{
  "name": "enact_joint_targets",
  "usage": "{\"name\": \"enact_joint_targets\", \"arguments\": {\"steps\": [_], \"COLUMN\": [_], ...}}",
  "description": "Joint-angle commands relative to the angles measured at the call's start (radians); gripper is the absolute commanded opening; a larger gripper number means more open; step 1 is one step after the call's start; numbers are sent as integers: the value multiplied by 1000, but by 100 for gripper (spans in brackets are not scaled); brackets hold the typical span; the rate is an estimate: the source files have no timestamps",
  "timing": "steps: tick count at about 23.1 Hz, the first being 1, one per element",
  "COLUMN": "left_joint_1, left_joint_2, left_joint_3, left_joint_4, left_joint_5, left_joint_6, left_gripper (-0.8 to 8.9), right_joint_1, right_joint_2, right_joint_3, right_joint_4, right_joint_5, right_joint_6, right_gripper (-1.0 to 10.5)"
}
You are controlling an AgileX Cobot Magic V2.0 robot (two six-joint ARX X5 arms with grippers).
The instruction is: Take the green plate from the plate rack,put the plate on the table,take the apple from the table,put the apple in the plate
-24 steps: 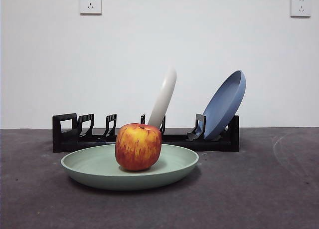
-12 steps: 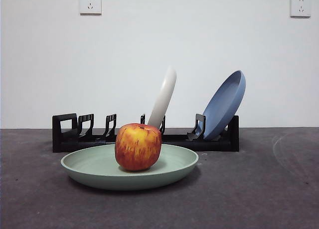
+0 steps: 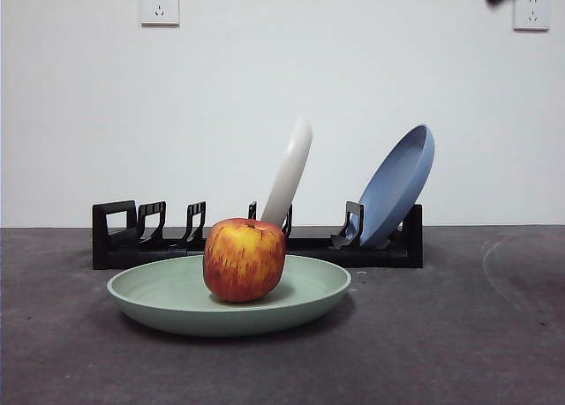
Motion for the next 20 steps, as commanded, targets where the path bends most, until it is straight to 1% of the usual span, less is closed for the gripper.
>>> {"name": "enact_joint_targets", "arguments": {"steps": [1, 2, 3, 4, 9, 13, 15, 18, 20], "left_joint_1": [3, 3, 3, 3, 3, 3, 3, 3, 3], "left_joint_2": [0, 0, 0, 0, 0, 0, 0, 0, 0], "left_joint_3": [-7, -7, -7, -7, -7, -7, -7, -7, -7], "left_joint_4": [7, 7, 7, 7, 7, 7, 7, 7, 7], "left_joint_5": [0, 0, 0, 0, 0, 0, 0, 0, 0], "left_joint_6": [13, 13, 13, 13, 13, 13, 13, 13, 13], "left_gripper": [-4, -4, -4, -4, -4, -4, -4, -4, -4], "right_joint_1": [-131, -188, -242, -295, -453, -547, -581, -612, -613], "right_joint_2": [-37, -61, -90, -119, -239, -340, -386, -456, -485], "right_joint_3": [-191, -265, -333, -393, -548, -632, -673, -729, -729], "right_joint_4": [210, 289, 357, 414, 536, 583, 605, 604, 543], "right_joint_5": [-159, -211, -243, -256, -255, -253, -253, -243, -212], "right_joint_6": [-18, -18, -17, -16, -15, 6, 31, 60, 62], "right_gripper": [0, 0, 0, 0, 0, 0, 0, 0, 0]}}
